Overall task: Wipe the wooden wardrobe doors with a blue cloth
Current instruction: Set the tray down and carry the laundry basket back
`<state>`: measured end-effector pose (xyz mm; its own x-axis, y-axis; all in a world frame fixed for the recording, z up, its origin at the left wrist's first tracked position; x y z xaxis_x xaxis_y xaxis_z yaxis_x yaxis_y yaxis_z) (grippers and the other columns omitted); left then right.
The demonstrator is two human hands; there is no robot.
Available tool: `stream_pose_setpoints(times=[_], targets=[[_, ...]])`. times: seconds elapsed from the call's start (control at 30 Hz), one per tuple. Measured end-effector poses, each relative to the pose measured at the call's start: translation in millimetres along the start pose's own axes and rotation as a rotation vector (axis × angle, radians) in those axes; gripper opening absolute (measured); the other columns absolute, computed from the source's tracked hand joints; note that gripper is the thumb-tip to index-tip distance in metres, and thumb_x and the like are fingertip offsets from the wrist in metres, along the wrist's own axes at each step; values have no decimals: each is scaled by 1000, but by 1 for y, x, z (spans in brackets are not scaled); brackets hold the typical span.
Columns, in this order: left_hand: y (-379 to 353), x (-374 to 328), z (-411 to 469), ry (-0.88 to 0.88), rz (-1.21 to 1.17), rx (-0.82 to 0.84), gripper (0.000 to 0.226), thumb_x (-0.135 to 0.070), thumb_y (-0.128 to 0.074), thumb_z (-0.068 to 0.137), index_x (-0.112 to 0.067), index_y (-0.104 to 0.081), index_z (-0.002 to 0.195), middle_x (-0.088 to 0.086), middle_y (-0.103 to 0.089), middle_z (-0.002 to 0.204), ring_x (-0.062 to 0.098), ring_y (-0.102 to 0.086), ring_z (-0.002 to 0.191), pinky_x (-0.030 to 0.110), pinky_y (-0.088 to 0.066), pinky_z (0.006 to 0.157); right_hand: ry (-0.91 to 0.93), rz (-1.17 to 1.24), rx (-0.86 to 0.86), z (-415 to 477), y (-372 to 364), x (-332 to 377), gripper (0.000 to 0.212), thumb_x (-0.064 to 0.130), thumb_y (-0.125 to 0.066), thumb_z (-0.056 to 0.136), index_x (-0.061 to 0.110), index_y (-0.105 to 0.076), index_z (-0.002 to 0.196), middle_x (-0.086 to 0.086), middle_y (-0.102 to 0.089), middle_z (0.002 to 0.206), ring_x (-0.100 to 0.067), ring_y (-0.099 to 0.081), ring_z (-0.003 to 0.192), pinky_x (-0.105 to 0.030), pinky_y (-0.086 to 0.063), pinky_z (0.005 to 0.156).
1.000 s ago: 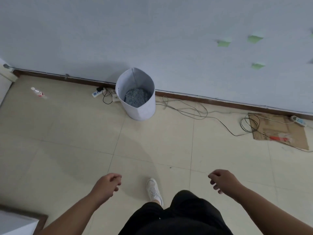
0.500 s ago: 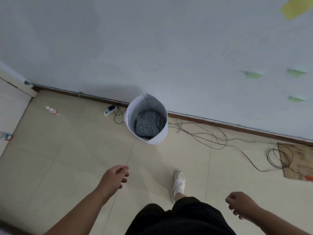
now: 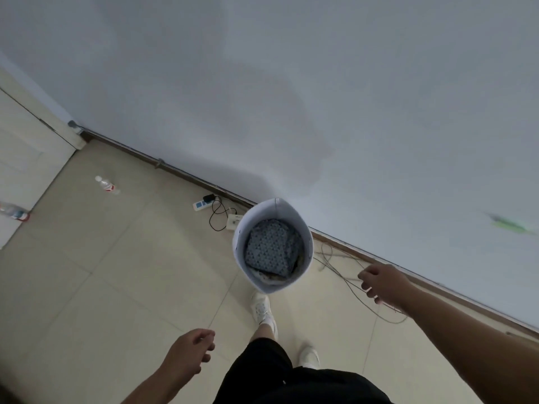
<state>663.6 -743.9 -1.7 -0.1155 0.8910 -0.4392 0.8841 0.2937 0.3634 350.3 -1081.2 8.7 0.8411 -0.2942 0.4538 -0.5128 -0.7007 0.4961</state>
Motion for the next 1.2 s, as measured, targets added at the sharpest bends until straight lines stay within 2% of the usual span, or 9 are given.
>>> stream_pose_setpoints(times=[0.27, 0.5, 0.6, 0.7, 0.77, 0.83, 0.93, 1.03, 1.2], targets=[[48, -110, 105, -12, 112, 72, 15, -26, -60, 102, -19, -73, 98, 5, -77, 97, 17, -67, 75, 28, -49, 65, -164, -66, 30, 63, -21, 22, 18, 16, -57, 92, 7, -71, 86, -11, -75, 79, -21, -61, 58, -28, -46, 51], [31, -169, 214, -52, 186, 93, 11, -32, -63, 99, -27, -68, 108, 1, -73, 105, 19, -70, 95, 30, -54, 73, -175, 10, 46, 159, -54, 48, 18, 19, -57, 95, 10, -72, 90, -10, -75, 81, -24, -68, 67, -36, -58, 61], [4, -161, 275, -36, 212, 78, 33, -33, -72, 93, -26, -65, 124, 0, -70, 114, 18, -68, 102, 38, -57, 88, -164, -9, 1, 223, -82, 44, 19, 24, -59, 93, 12, -73, 96, -7, -76, 87, -27, -73, 79, -46, -63, 76], [-21, -148, 332, -9, 235, 0, 59, -34, -76, 90, -21, -55, 143, 7, -63, 139, 26, -63, 118, 42, -54, 96, -173, -62, -4, 275, -113, 32, 39, 35, -65, 89, 13, -66, 122, -5, -72, 112, -30, -70, 95, -42, -57, 87], [-38, -142, 363, 36, 223, 38, 80, -36, -75, 91, -23, -35, 159, 7, -46, 158, 28, -56, 132, 37, -49, 93, -179, -93, 24, 302, -132, 22, 54, 39, -70, 85, 14, -61, 132, -2, -69, 117, -27, -67, 102, -37, -53, 84], [-51, -138, 386, 56, 170, 75, 83, -33, -71, 93, -26, -25, 163, 4, -44, 159, 23, -60, 122, 29, -48, 83, -162, -173, 36, 321, -148, 16, 48, 39, -71, 82, 18, -64, 125, 0, -71, 113, -22, -65, 96, -31, -46, 72], [-62, -131, 413, -7, 165, 3, 64, -27, -65, 95, -25, -40, 154, 3, -62, 135, 20, -61, 100, 31, -51, 74, -153, -237, 10, 343, -166, 10, 22, 39, -62, 82, 20, -68, 91, 4, -72, 86, -9, -59, 69, -26, -39, 54], [-70, -120, 431, 9, 181, 30, 44, -24, -61, 95, -23, -54, 139, -1, -67, 113, 23, -66, 98, 40, -59, 78, -160, -224, 9, 357, -178, 4, 20, 30, -53, 89, 15, -65, 83, 0, -67, 73, -16, -58, 62, -26, -39, 51], [-71, -111, 429, 30, 179, 23, 22, -3, -48, 91, -3, -65, 104, 20, -72, 102, 43, -70, 96, 59, -63, 82, -66, -357, -13, 353, -178, 10, 27, 13, -40, 91, 14, -53, 66, -3, -60, 66, -18, -55, 58, -26, -36, 48]])
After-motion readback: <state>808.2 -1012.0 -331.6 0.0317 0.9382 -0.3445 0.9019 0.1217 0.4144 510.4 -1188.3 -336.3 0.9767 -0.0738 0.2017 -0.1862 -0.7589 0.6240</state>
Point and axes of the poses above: each hand's wrist, its own z-axis towards the middle knuckle, its own y-axis out of the back of the hand, x = y × z, the point moved 1 cm from there along z, towards the middle knuckle
